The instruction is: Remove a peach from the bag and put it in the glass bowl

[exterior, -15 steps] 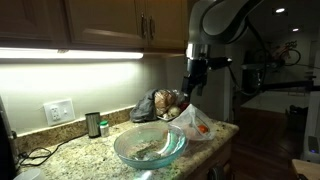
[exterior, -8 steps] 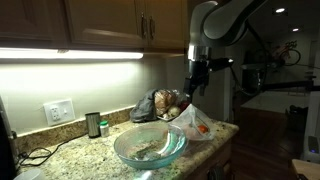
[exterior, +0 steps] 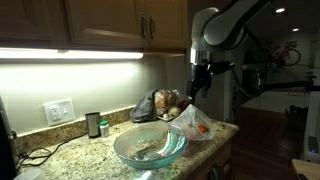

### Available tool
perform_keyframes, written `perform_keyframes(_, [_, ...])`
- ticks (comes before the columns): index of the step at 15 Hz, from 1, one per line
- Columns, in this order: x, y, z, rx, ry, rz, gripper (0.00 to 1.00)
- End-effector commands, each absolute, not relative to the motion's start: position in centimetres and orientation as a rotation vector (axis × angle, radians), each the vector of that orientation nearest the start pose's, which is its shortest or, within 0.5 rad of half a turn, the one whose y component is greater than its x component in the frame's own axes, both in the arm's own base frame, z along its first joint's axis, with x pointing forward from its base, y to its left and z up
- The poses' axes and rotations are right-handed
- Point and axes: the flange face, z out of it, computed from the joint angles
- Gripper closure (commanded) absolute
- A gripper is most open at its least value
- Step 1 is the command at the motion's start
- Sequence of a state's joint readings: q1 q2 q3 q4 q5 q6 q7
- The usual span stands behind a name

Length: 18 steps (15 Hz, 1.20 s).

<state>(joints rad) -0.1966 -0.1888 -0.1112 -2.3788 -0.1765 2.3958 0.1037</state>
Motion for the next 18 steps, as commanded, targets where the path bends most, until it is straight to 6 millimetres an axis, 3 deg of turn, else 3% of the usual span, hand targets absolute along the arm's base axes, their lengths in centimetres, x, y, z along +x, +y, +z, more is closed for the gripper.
perform_keyframes(1, [46.8, -16.3, 40.8, -3.228, 0.539, -0.340, 0.00])
perform_keyframes(18, [46.4, -19.8, 39.1, -3.185, 0.704, -0.344, 0.00])
